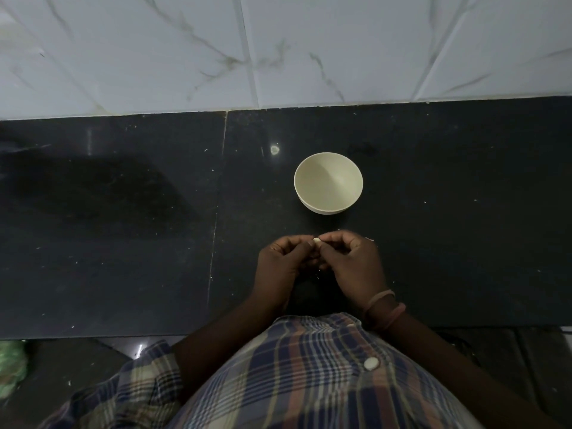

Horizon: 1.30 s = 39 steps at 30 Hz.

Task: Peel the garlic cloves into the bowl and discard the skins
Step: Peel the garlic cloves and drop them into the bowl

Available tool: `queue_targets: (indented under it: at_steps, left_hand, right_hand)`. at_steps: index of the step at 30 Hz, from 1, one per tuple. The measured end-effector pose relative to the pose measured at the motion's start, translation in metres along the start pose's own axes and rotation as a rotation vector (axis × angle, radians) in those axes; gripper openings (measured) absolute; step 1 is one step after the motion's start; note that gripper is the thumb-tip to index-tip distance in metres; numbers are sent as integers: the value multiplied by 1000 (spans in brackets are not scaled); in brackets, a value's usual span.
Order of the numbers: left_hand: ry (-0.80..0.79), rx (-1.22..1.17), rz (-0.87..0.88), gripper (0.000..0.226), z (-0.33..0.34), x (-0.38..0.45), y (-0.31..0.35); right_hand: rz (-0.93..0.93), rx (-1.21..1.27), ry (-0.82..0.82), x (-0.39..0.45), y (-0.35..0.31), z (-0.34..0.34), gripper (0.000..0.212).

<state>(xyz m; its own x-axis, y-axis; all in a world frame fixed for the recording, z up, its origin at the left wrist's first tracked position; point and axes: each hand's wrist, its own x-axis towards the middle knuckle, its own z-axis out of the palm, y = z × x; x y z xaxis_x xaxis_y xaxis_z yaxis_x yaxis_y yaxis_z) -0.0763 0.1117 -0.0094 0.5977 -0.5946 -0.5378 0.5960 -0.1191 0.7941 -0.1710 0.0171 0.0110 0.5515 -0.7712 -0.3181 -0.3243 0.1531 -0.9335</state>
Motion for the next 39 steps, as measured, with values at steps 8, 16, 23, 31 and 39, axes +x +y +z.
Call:
queue_targets:
  at_steps: [8, 16, 23, 31, 39]
  left_hand:
    - [9, 173, 27, 11, 4, -2, 10]
    - [32, 284, 37, 9, 9, -2, 14]
    - [10, 225, 11, 10, 10, -3, 16]
    - [-27, 86, -48, 12, 8, -1, 14]
    - [-75, 147, -143, 17, 6, 0, 13]
  right_hand:
    - [-45, -87, 13, 1, 5, 0, 5]
    - [-25, -74, 13, -2, 3, -1, 9]
    - [65, 99, 15, 0, 7, -2, 9]
    - [231, 382, -44, -1, 0, -3, 10]
    - [246, 443, -115, -3, 6, -2, 21]
